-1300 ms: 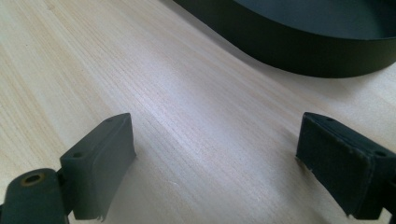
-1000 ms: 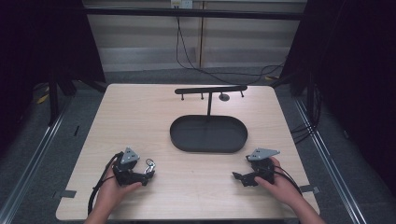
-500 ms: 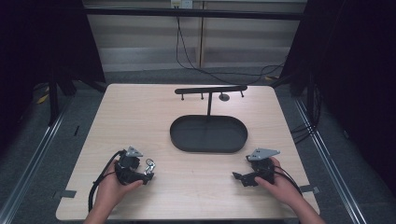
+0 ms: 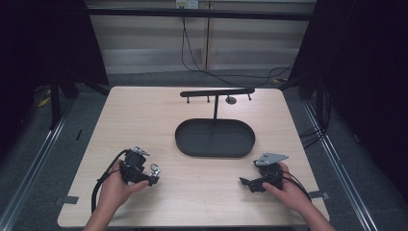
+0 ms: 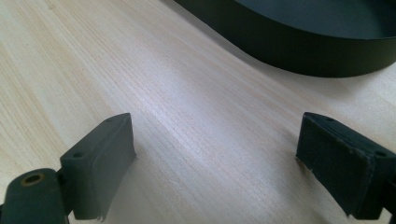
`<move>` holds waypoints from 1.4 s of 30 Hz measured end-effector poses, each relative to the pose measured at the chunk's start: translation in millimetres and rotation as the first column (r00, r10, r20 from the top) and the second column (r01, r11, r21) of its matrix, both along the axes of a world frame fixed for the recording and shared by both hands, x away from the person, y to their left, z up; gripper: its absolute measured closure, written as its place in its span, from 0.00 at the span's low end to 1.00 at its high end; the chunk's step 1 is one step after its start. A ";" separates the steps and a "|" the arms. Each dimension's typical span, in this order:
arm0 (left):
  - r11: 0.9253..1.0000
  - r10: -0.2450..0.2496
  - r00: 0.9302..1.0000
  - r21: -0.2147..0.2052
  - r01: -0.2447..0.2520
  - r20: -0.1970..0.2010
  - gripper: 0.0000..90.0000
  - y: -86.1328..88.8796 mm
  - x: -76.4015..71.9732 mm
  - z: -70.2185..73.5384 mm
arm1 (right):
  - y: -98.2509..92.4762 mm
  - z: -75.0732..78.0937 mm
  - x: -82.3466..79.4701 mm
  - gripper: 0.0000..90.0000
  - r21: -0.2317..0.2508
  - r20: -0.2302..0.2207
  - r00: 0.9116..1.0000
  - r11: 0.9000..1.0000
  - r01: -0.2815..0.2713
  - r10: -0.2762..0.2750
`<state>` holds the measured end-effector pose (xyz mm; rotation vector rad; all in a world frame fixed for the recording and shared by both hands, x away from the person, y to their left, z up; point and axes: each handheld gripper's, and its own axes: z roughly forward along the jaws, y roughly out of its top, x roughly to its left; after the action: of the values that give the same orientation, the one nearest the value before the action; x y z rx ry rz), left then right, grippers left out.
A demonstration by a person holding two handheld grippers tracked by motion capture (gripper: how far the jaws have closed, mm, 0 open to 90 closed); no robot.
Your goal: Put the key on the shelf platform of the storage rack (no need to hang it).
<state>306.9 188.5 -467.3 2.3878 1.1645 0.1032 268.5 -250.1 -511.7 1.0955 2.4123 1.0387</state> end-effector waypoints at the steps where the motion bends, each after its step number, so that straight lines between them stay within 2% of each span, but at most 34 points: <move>1: 1.000 -0.001 1.000 0.003 0.001 0.000 0.31 -0.6 1.0 0.7 | 0.0 0.0 0.0 0.12 0.000 0.000 1.000 1.000 0.000 0.000; 5: 1.000 -0.003 1.000 0.013 0.004 -0.012 0.32 -4.2 3.2 3.7 | 0.0 0.0 0.0 0.12 -0.001 0.000 1.000 1.000 0.000 0.000; 9: 0.999 -0.006 1.000 0.040 0.007 -0.024 0.34 -6.4 6.4 3.5 | 0.0 0.0 0.0 0.12 0.000 0.000 1.000 1.000 0.000 0.000; 15: 0.998 -0.002 0.998 0.058 0.006 -0.058 0.38 -9.2 11.8 3.2 | 0.0 0.0 0.0 0.12 0.000 0.000 1.000 1.000 0.000 0.000; 23: 0.996 -0.004 0.997 0.090 0.011 -0.082 0.42 -13.8 17.5 1.1 | 0.0 0.0 0.0 0.12 0.000 0.000 1.000 1.000 0.000 0.000; 30: 0.992 0.002 0.993 0.125 0.013 -0.117 0.51 -20.8 20.9 -0.6 | 0.0 0.0 0.0 0.12 0.000 0.000 1.000 1.000 0.000 0.000; 31: 0.989 -0.013 0.992 0.143 0.031 -0.122 0.52 -21.6 22.1 -0.1 | 0.0 0.0 0.0 0.12 0.000 0.000 1.000 1.000 0.000 0.000; 37: 0.979 -0.028 0.991 0.195 0.053 -0.134 0.57 -29.4 24.2 -0.2 | 0.0 0.0 0.0 0.12 0.000 0.000 1.000 1.000 0.000 0.000; 42: 0.967 -0.047 0.987 0.241 0.084 -0.153 0.73 -35.0 24.8 1.8 | 0.0 0.0 0.0 0.12 0.000 0.000 1.000 1.000 0.000 0.000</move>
<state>331.7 153.6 -465.5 2.6897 1.1974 0.0541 268.6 -250.1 -511.7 1.0952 2.4124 1.0389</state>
